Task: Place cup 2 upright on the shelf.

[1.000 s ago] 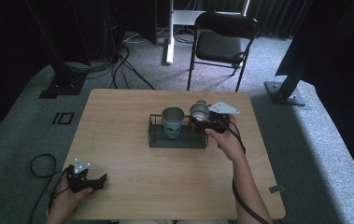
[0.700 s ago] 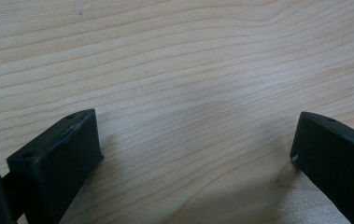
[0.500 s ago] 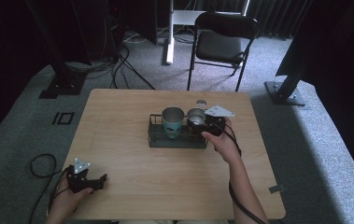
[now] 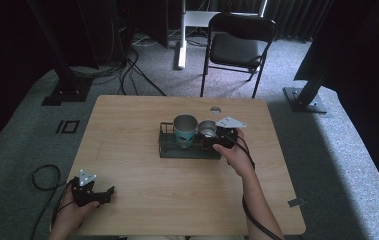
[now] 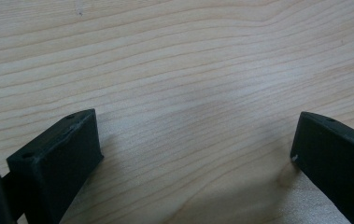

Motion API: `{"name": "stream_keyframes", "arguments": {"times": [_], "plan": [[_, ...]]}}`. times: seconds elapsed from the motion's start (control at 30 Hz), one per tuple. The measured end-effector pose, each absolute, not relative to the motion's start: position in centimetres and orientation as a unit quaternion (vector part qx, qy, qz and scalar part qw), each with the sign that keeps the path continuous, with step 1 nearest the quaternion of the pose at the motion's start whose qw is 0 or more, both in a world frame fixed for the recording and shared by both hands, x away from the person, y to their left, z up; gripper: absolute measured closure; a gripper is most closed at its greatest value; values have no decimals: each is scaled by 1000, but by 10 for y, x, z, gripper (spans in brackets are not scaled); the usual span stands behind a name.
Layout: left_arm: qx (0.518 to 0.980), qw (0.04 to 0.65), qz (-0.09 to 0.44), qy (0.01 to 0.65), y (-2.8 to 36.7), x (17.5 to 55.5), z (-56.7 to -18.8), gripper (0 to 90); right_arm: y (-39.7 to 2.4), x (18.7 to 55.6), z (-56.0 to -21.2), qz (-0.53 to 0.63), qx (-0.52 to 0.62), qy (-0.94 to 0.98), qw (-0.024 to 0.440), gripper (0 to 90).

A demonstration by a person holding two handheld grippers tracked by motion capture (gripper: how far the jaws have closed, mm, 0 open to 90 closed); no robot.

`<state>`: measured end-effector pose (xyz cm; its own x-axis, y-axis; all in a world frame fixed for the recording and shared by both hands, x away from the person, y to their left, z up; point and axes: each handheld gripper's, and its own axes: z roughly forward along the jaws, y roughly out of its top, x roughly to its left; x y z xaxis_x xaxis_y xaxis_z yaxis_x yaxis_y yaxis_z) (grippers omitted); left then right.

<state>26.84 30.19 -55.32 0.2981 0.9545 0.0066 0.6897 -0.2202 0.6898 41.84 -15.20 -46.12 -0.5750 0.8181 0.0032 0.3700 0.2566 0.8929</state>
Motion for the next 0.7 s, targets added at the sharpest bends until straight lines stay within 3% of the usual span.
{"name": "stream_keyframes", "arguments": {"times": [0.7], "plan": [[749,298,223,549,302,268,-553,22,-151,418,-472,467,394,753,243,133]]}}
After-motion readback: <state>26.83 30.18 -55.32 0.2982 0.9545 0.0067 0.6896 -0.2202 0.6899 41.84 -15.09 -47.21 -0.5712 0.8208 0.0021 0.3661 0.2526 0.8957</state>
